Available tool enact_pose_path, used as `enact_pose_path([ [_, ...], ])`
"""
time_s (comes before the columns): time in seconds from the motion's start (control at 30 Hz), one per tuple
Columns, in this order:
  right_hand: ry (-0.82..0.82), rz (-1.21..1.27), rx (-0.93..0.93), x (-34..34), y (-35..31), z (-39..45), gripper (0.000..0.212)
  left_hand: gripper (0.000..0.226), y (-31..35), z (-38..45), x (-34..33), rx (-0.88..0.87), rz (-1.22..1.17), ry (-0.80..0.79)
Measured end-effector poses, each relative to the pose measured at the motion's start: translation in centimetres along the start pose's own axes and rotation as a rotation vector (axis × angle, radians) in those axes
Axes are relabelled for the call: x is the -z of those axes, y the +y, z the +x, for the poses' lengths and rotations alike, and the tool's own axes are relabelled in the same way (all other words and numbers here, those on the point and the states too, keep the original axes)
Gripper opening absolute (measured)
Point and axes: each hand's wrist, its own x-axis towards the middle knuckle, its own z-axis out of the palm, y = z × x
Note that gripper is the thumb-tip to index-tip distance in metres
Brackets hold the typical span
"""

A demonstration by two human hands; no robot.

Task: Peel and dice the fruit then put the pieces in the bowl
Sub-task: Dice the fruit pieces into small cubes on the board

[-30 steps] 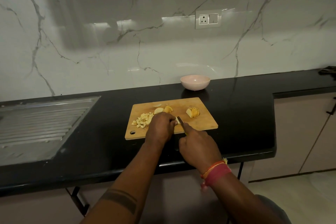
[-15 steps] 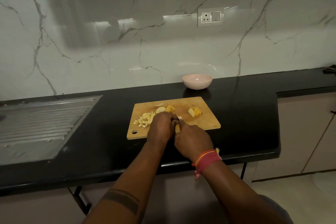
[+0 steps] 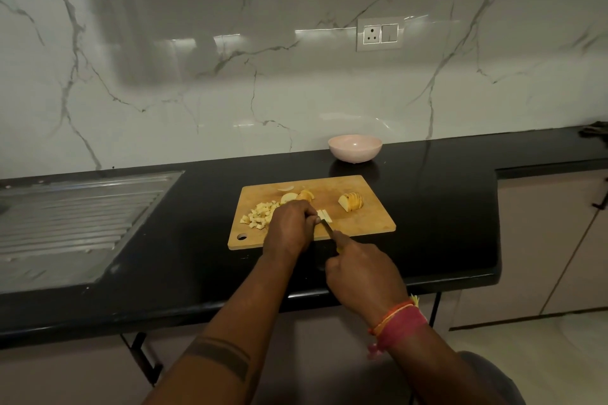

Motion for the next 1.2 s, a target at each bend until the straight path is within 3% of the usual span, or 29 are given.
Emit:
enact_pose_path([
  [0.33,-0.006,0.095,0.011,-0.5,-0.8,2.6,0.059,0.008,-0.2,0.2,0.0,0.033,-0.017,0.003],
  [0.83,-0.1,-0.057,0.026,-0.3,-0.6,3.1,0.054,0.008,0.1,0.6,0.0,0.06,0.005,-0.005],
  [1.1,-0.059,0.106,-0.002,1.2,0.5,1.1,0.051,0.007,0.2,-0.1,-0.2,0.008,0.055,0.022],
  [1.2,-0.04,0.17,-0.016,1.9,0.9,1.0,0.052,0.019,0.0,-0.1,-0.3,-0.003,0.054,0.027],
])
